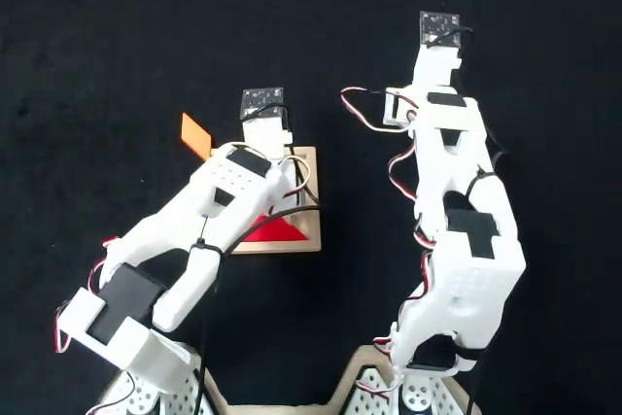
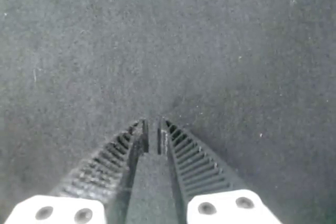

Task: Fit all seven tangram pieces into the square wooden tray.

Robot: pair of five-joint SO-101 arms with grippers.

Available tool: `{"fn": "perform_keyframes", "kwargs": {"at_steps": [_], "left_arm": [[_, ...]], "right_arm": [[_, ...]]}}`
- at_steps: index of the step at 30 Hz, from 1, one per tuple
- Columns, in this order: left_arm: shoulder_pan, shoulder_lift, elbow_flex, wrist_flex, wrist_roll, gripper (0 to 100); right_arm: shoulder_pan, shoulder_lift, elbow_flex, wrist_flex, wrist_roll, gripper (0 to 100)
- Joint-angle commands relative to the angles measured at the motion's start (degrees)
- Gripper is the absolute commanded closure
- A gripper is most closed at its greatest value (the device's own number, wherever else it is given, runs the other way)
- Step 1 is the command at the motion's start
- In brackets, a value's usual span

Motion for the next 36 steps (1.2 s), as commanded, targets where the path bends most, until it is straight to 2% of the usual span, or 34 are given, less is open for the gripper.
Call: {"fn": "perform_keyframes", "kwargs": {"at_steps": [1,5,10,26,36], "left_arm": [[-0.22,-0.88,-2.51,0.53,0.18,86],[-0.66,-0.97,-2.59,1.14,0.18,86],[-2.68,-0.97,-2.68,0.88,0.53,77],[-3.91,-0.35,-3.74,1.14,0.00,77],[-4.09,0.97,-3.47,0.88,-2.73,77]], "right_arm": [[-0.26,-1.63,-3.12,-1.05,0.44,95.3],[-0.26,-1.63,-3.12,-1.05,1.14,95.3],[-0.26,-1.63,-3.12,-1.05,1.14,95.3],[-0.35,-1.63,-3.12,-0.88,1.41,95.3],[-0.35,-1.63,-3.12,-0.79,1.41,95.3]]}}
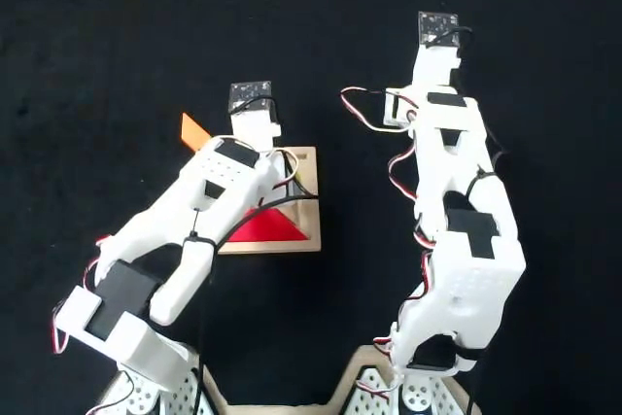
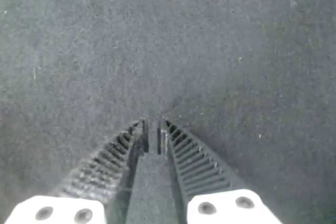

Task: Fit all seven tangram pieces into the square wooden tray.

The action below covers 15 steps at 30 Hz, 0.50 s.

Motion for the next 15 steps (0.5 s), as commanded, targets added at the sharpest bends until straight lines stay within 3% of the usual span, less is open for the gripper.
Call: {"fn": "perform_keyframes", "kwargs": {"at_steps": [1,10,15], "left_arm": [[-0.75,0.79,-2.33,0.09,-0.62,77],[-1.01,1.93,-2.33,0.35,-0.70,77],[-4.53,1.41,-2.33,0.44,-0.70,77]], "right_arm": [[-0.35,-1.63,-3.12,-0.79,0.44,95.3],[-0.35,-1.63,-3.12,-0.79,0.44,95.3],[-0.35,-1.63,-3.12,-0.70,0.44,95.3]]}}
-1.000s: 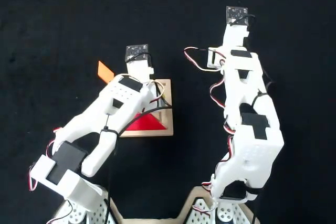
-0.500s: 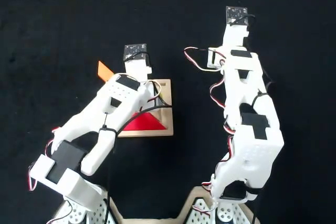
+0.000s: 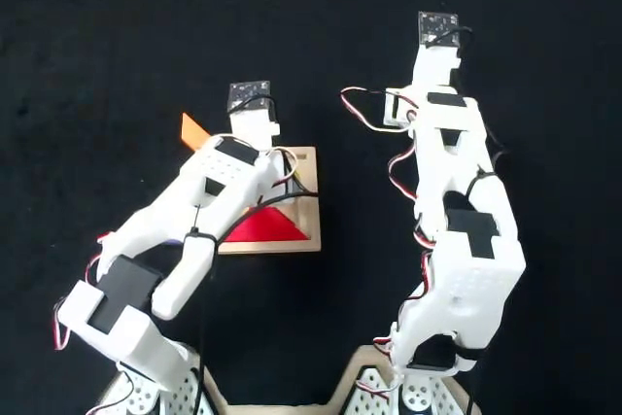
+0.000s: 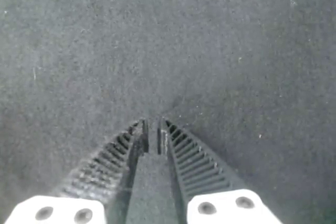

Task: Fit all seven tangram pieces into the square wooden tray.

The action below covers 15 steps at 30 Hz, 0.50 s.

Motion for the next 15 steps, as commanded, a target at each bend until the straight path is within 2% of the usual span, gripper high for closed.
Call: {"fn": "perform_keyframes", "kwargs": {"at_steps": [1,5,15], "left_arm": [[-4.09,-0.53,-1.45,0.44,-0.70,77],[-4.70,-0.53,-1.45,0.97,-2.46,77],[-3.82,-0.53,-8.13,8.79,-3.96,77]], "right_arm": [[-0.35,-1.63,-3.12,-0.70,0.44,95.3],[-1.14,-1.63,-3.12,-0.70,0.44,95.3],[-1.05,-1.63,-3.12,-0.79,0.44,95.3]]}}
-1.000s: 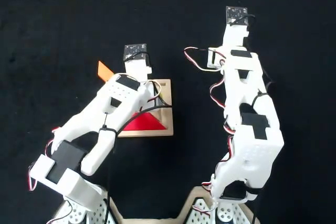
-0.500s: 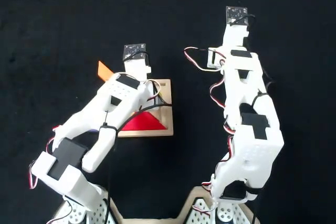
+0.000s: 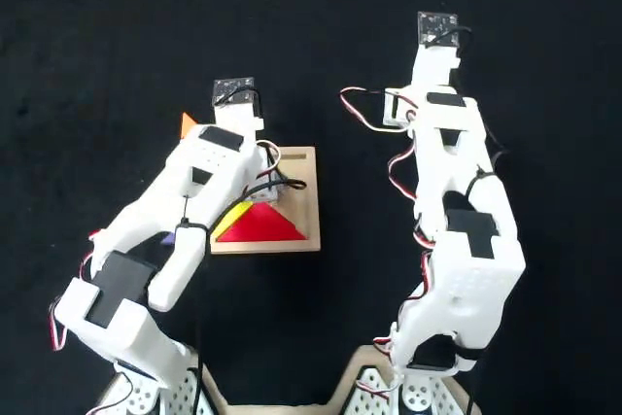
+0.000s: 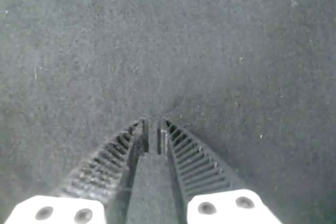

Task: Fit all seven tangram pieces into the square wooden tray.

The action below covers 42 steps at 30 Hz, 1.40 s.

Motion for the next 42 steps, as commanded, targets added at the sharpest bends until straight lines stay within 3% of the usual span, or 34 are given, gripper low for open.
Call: {"fn": "perform_keyframes", "kwargs": {"at_steps": [1,11,18,22,42], "left_arm": [[0.84,-0.79,-5.76,1.85,-0.53,77],[6.99,-0.26,-5.14,1.41,-0.53,77],[5.32,-0.18,-2.59,1.49,-0.88,77],[5.14,-0.09,-1.54,1.41,-4.75,77],[0.92,-2.46,-0.75,-2.20,-5.01,80]], "right_arm": [[-0.97,-1.63,-3.12,-0.79,0.44,95.3],[-0.97,-1.63,-3.12,-0.70,0.44,95.3],[-0.97,-1.71,-3.12,-0.62,0.44,95.3],[-0.97,-1.71,-3.12,-0.62,0.44,95.3],[-1.05,-2.95,-3.74,2.81,0.44,95.3]]}}
